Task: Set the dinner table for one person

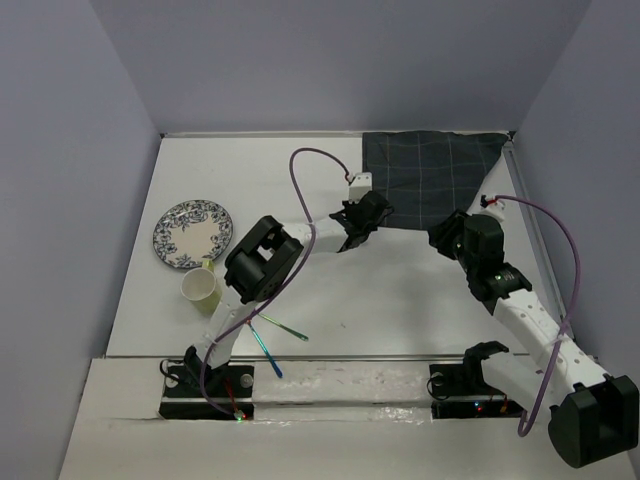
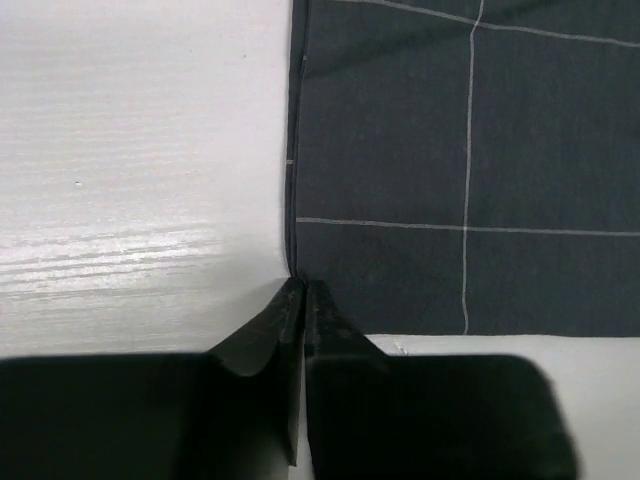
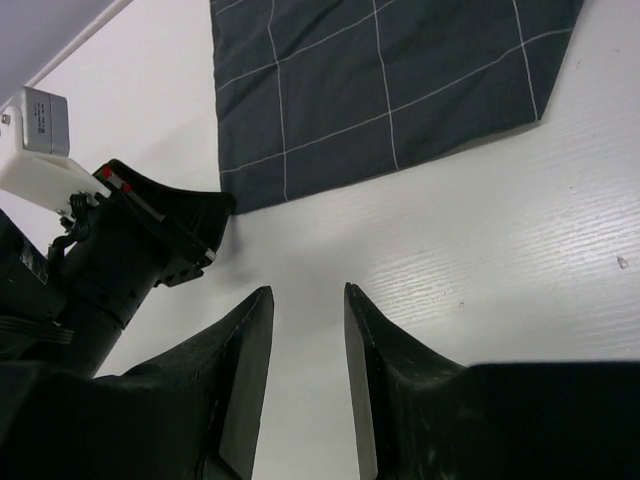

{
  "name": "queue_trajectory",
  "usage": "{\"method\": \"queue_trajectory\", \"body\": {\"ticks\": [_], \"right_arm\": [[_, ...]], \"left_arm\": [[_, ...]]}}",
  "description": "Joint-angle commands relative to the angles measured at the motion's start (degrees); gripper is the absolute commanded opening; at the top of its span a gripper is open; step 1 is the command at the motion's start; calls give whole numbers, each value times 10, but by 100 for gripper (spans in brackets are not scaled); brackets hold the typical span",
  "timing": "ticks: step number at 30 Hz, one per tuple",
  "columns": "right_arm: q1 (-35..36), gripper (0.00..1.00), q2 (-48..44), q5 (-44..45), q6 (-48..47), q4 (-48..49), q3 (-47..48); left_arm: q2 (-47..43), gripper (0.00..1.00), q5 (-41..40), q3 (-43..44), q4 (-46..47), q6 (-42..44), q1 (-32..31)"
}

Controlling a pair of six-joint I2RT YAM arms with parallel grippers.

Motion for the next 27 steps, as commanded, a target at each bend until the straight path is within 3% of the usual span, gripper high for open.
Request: {"method": "queue_trajectory", "body": {"ticks": [1,5,12,20,27], "right_arm": [[-2,42,2,-6,-15,23,-6],[-2,52,24,-6,-18,23,-10],[-28,64,112,-13,-25,31,6],[-94,80,240,-43,-20,96,39],[-128,82,342,-176,38,218,76]], "left_arm": [[-1,0,-22,1,-8,28,7],[-80,0,-11,-57,36,40,24],[-338,0,-13,-158,83,101,37],[-436,0,30,-210,80,101,36],[-494,0,34,-273,81,84,38]]}}
